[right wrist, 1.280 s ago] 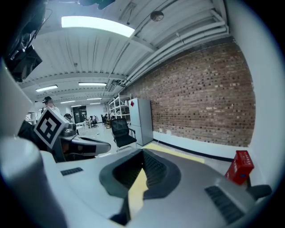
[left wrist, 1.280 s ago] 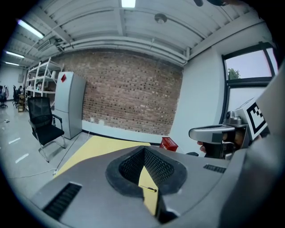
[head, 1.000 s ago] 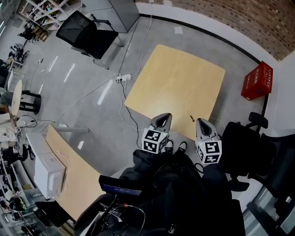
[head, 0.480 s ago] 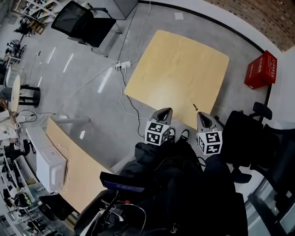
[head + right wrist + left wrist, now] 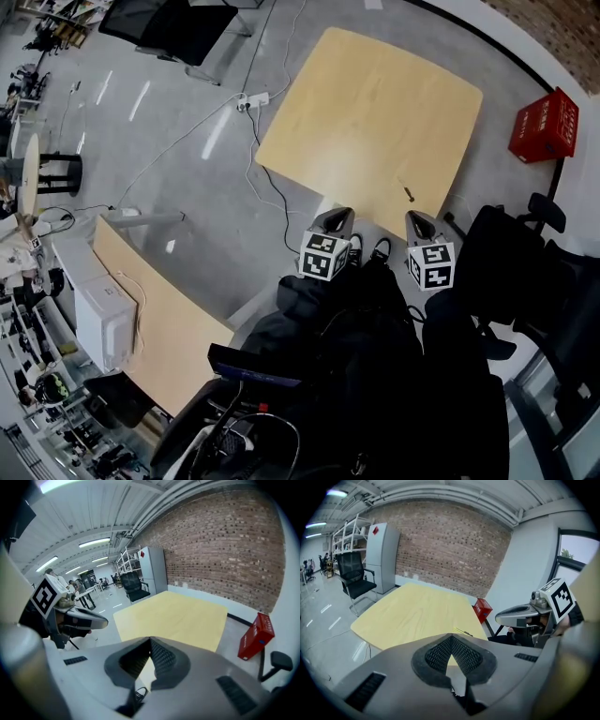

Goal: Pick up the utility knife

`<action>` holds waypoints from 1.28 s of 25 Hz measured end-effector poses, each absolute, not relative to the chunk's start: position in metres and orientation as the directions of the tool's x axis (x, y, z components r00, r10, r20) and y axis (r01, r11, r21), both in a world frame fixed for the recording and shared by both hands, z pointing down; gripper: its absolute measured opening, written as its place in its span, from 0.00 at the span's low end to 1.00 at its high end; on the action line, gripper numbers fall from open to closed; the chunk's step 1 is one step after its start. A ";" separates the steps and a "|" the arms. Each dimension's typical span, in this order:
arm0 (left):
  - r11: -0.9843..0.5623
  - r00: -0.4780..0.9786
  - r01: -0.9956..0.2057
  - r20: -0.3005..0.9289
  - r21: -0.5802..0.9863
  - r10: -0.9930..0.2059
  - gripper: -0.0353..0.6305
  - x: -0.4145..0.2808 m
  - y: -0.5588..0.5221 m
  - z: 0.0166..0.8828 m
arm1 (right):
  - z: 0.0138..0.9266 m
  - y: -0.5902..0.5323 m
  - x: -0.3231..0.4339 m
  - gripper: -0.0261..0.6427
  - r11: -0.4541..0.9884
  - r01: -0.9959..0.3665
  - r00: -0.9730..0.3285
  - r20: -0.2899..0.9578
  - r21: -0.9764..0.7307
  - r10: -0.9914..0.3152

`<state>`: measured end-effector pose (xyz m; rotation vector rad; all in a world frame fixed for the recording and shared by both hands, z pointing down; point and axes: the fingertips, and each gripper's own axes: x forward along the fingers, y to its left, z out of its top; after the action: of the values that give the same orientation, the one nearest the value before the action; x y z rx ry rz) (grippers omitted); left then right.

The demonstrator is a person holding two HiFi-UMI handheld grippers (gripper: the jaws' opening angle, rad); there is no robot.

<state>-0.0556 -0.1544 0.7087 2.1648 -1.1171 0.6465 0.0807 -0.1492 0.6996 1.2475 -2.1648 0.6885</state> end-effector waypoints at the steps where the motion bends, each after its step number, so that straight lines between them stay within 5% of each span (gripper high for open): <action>1: -0.452 0.522 -0.841 0.665 0.296 -0.535 0.05 -0.058 -0.153 0.712 | 0.705 -0.149 0.080 0.04 0.443 -0.882 -0.422 0.683 -0.158 -0.597; 23: -0.369 0.477 -0.871 0.736 0.324 -0.481 0.05 -0.088 -0.132 0.767 | 0.790 -0.171 0.090 0.05 0.503 -0.854 -0.384 0.811 -0.131 -0.442; 32: -0.371 0.483 -0.866 0.753 0.334 -0.448 0.05 -0.086 -0.129 0.777 | 0.817 -0.177 0.094 0.15 0.525 -0.843 -0.357 0.851 -0.116 -0.386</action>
<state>-0.0862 -0.1292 0.7766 1.9973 -1.0840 0.7277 0.0941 -0.1772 0.8166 1.0024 -1.9531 0.7128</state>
